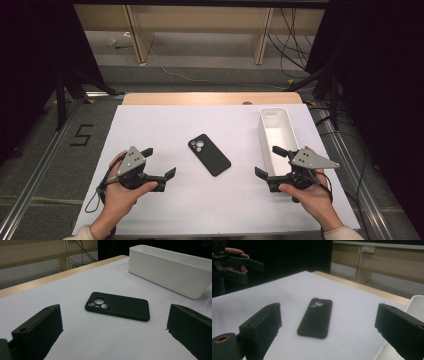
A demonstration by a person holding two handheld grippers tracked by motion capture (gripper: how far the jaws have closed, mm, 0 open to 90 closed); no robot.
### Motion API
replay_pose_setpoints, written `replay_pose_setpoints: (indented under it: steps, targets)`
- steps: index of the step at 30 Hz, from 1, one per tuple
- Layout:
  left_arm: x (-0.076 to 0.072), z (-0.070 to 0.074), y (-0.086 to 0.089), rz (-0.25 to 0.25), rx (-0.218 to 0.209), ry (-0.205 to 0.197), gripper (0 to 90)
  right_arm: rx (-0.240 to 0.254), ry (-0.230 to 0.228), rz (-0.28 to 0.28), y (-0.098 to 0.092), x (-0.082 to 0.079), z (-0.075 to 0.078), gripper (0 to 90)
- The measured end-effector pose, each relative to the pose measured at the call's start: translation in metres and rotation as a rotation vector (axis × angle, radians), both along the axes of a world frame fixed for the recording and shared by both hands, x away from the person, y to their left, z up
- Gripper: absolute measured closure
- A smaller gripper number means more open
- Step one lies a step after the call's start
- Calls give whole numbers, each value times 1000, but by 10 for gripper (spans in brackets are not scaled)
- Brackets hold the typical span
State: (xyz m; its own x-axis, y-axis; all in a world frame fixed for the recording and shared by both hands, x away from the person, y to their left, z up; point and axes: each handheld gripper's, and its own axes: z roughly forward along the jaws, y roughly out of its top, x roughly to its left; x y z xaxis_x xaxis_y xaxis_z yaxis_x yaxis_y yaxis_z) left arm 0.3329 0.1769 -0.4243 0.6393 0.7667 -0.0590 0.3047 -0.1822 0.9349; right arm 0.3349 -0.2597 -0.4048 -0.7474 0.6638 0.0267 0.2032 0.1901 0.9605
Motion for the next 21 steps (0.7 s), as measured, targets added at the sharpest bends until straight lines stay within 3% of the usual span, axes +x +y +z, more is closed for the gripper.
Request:
replay_pose_setpoints:
  steps: [21]
  targets:
    - [-1, 1, 0, 2, 0, -4, 0, 0, 1, 0, 1, -1, 0, 92]
